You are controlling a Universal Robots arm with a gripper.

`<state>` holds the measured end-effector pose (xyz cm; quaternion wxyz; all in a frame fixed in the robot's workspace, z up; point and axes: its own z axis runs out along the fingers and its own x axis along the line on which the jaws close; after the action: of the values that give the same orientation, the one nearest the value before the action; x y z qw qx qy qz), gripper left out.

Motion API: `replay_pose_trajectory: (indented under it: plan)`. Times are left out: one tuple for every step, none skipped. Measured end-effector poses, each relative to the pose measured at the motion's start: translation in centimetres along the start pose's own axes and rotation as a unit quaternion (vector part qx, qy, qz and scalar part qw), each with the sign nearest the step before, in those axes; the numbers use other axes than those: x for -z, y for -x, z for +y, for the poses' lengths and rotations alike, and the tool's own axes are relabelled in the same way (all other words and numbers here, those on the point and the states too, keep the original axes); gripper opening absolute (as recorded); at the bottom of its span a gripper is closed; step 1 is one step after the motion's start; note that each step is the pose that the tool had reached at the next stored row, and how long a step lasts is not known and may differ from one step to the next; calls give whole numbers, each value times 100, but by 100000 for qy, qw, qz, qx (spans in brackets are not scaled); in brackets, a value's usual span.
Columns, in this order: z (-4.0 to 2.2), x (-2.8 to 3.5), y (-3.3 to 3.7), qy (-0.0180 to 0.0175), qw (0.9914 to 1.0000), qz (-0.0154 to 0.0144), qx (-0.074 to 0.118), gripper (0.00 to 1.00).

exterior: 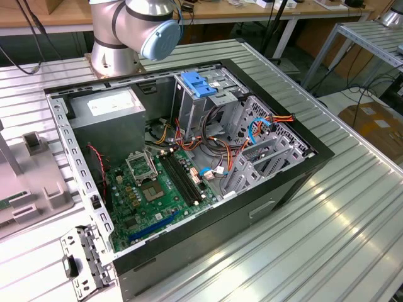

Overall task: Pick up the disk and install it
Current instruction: 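Pick up the disk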

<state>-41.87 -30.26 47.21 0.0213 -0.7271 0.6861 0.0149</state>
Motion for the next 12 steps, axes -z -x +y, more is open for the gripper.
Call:
replay_pose_trajectory:
  plan:
    - [-5,0,0,-3,100000,-4,-1,36]
    - [-11,0,-1,-4,100000,-8,-2,36]
    - [-12,-1,-1,-8,100000,-10,-1,36]
    - [-14,0,-2,-4,100000,-8,-1,36]
    - [-16,0,-2,-1,100000,-2,1,36]
    - [-38,0,-4,-3,100000,-5,0,36]
    - [-47,0,-5,-2,100000,-4,1,36]
    - [-47,-1,-5,-4,100000,-6,0,36]
    - [-48,0,-5,0,100000,-5,1,36]
    - [-48,-1,-5,-6,100000,-6,-1,36]
    - [-52,0,-5,0,100000,-3,0,36]
    - [-57,0,-5,-1,100000,-4,1,36]
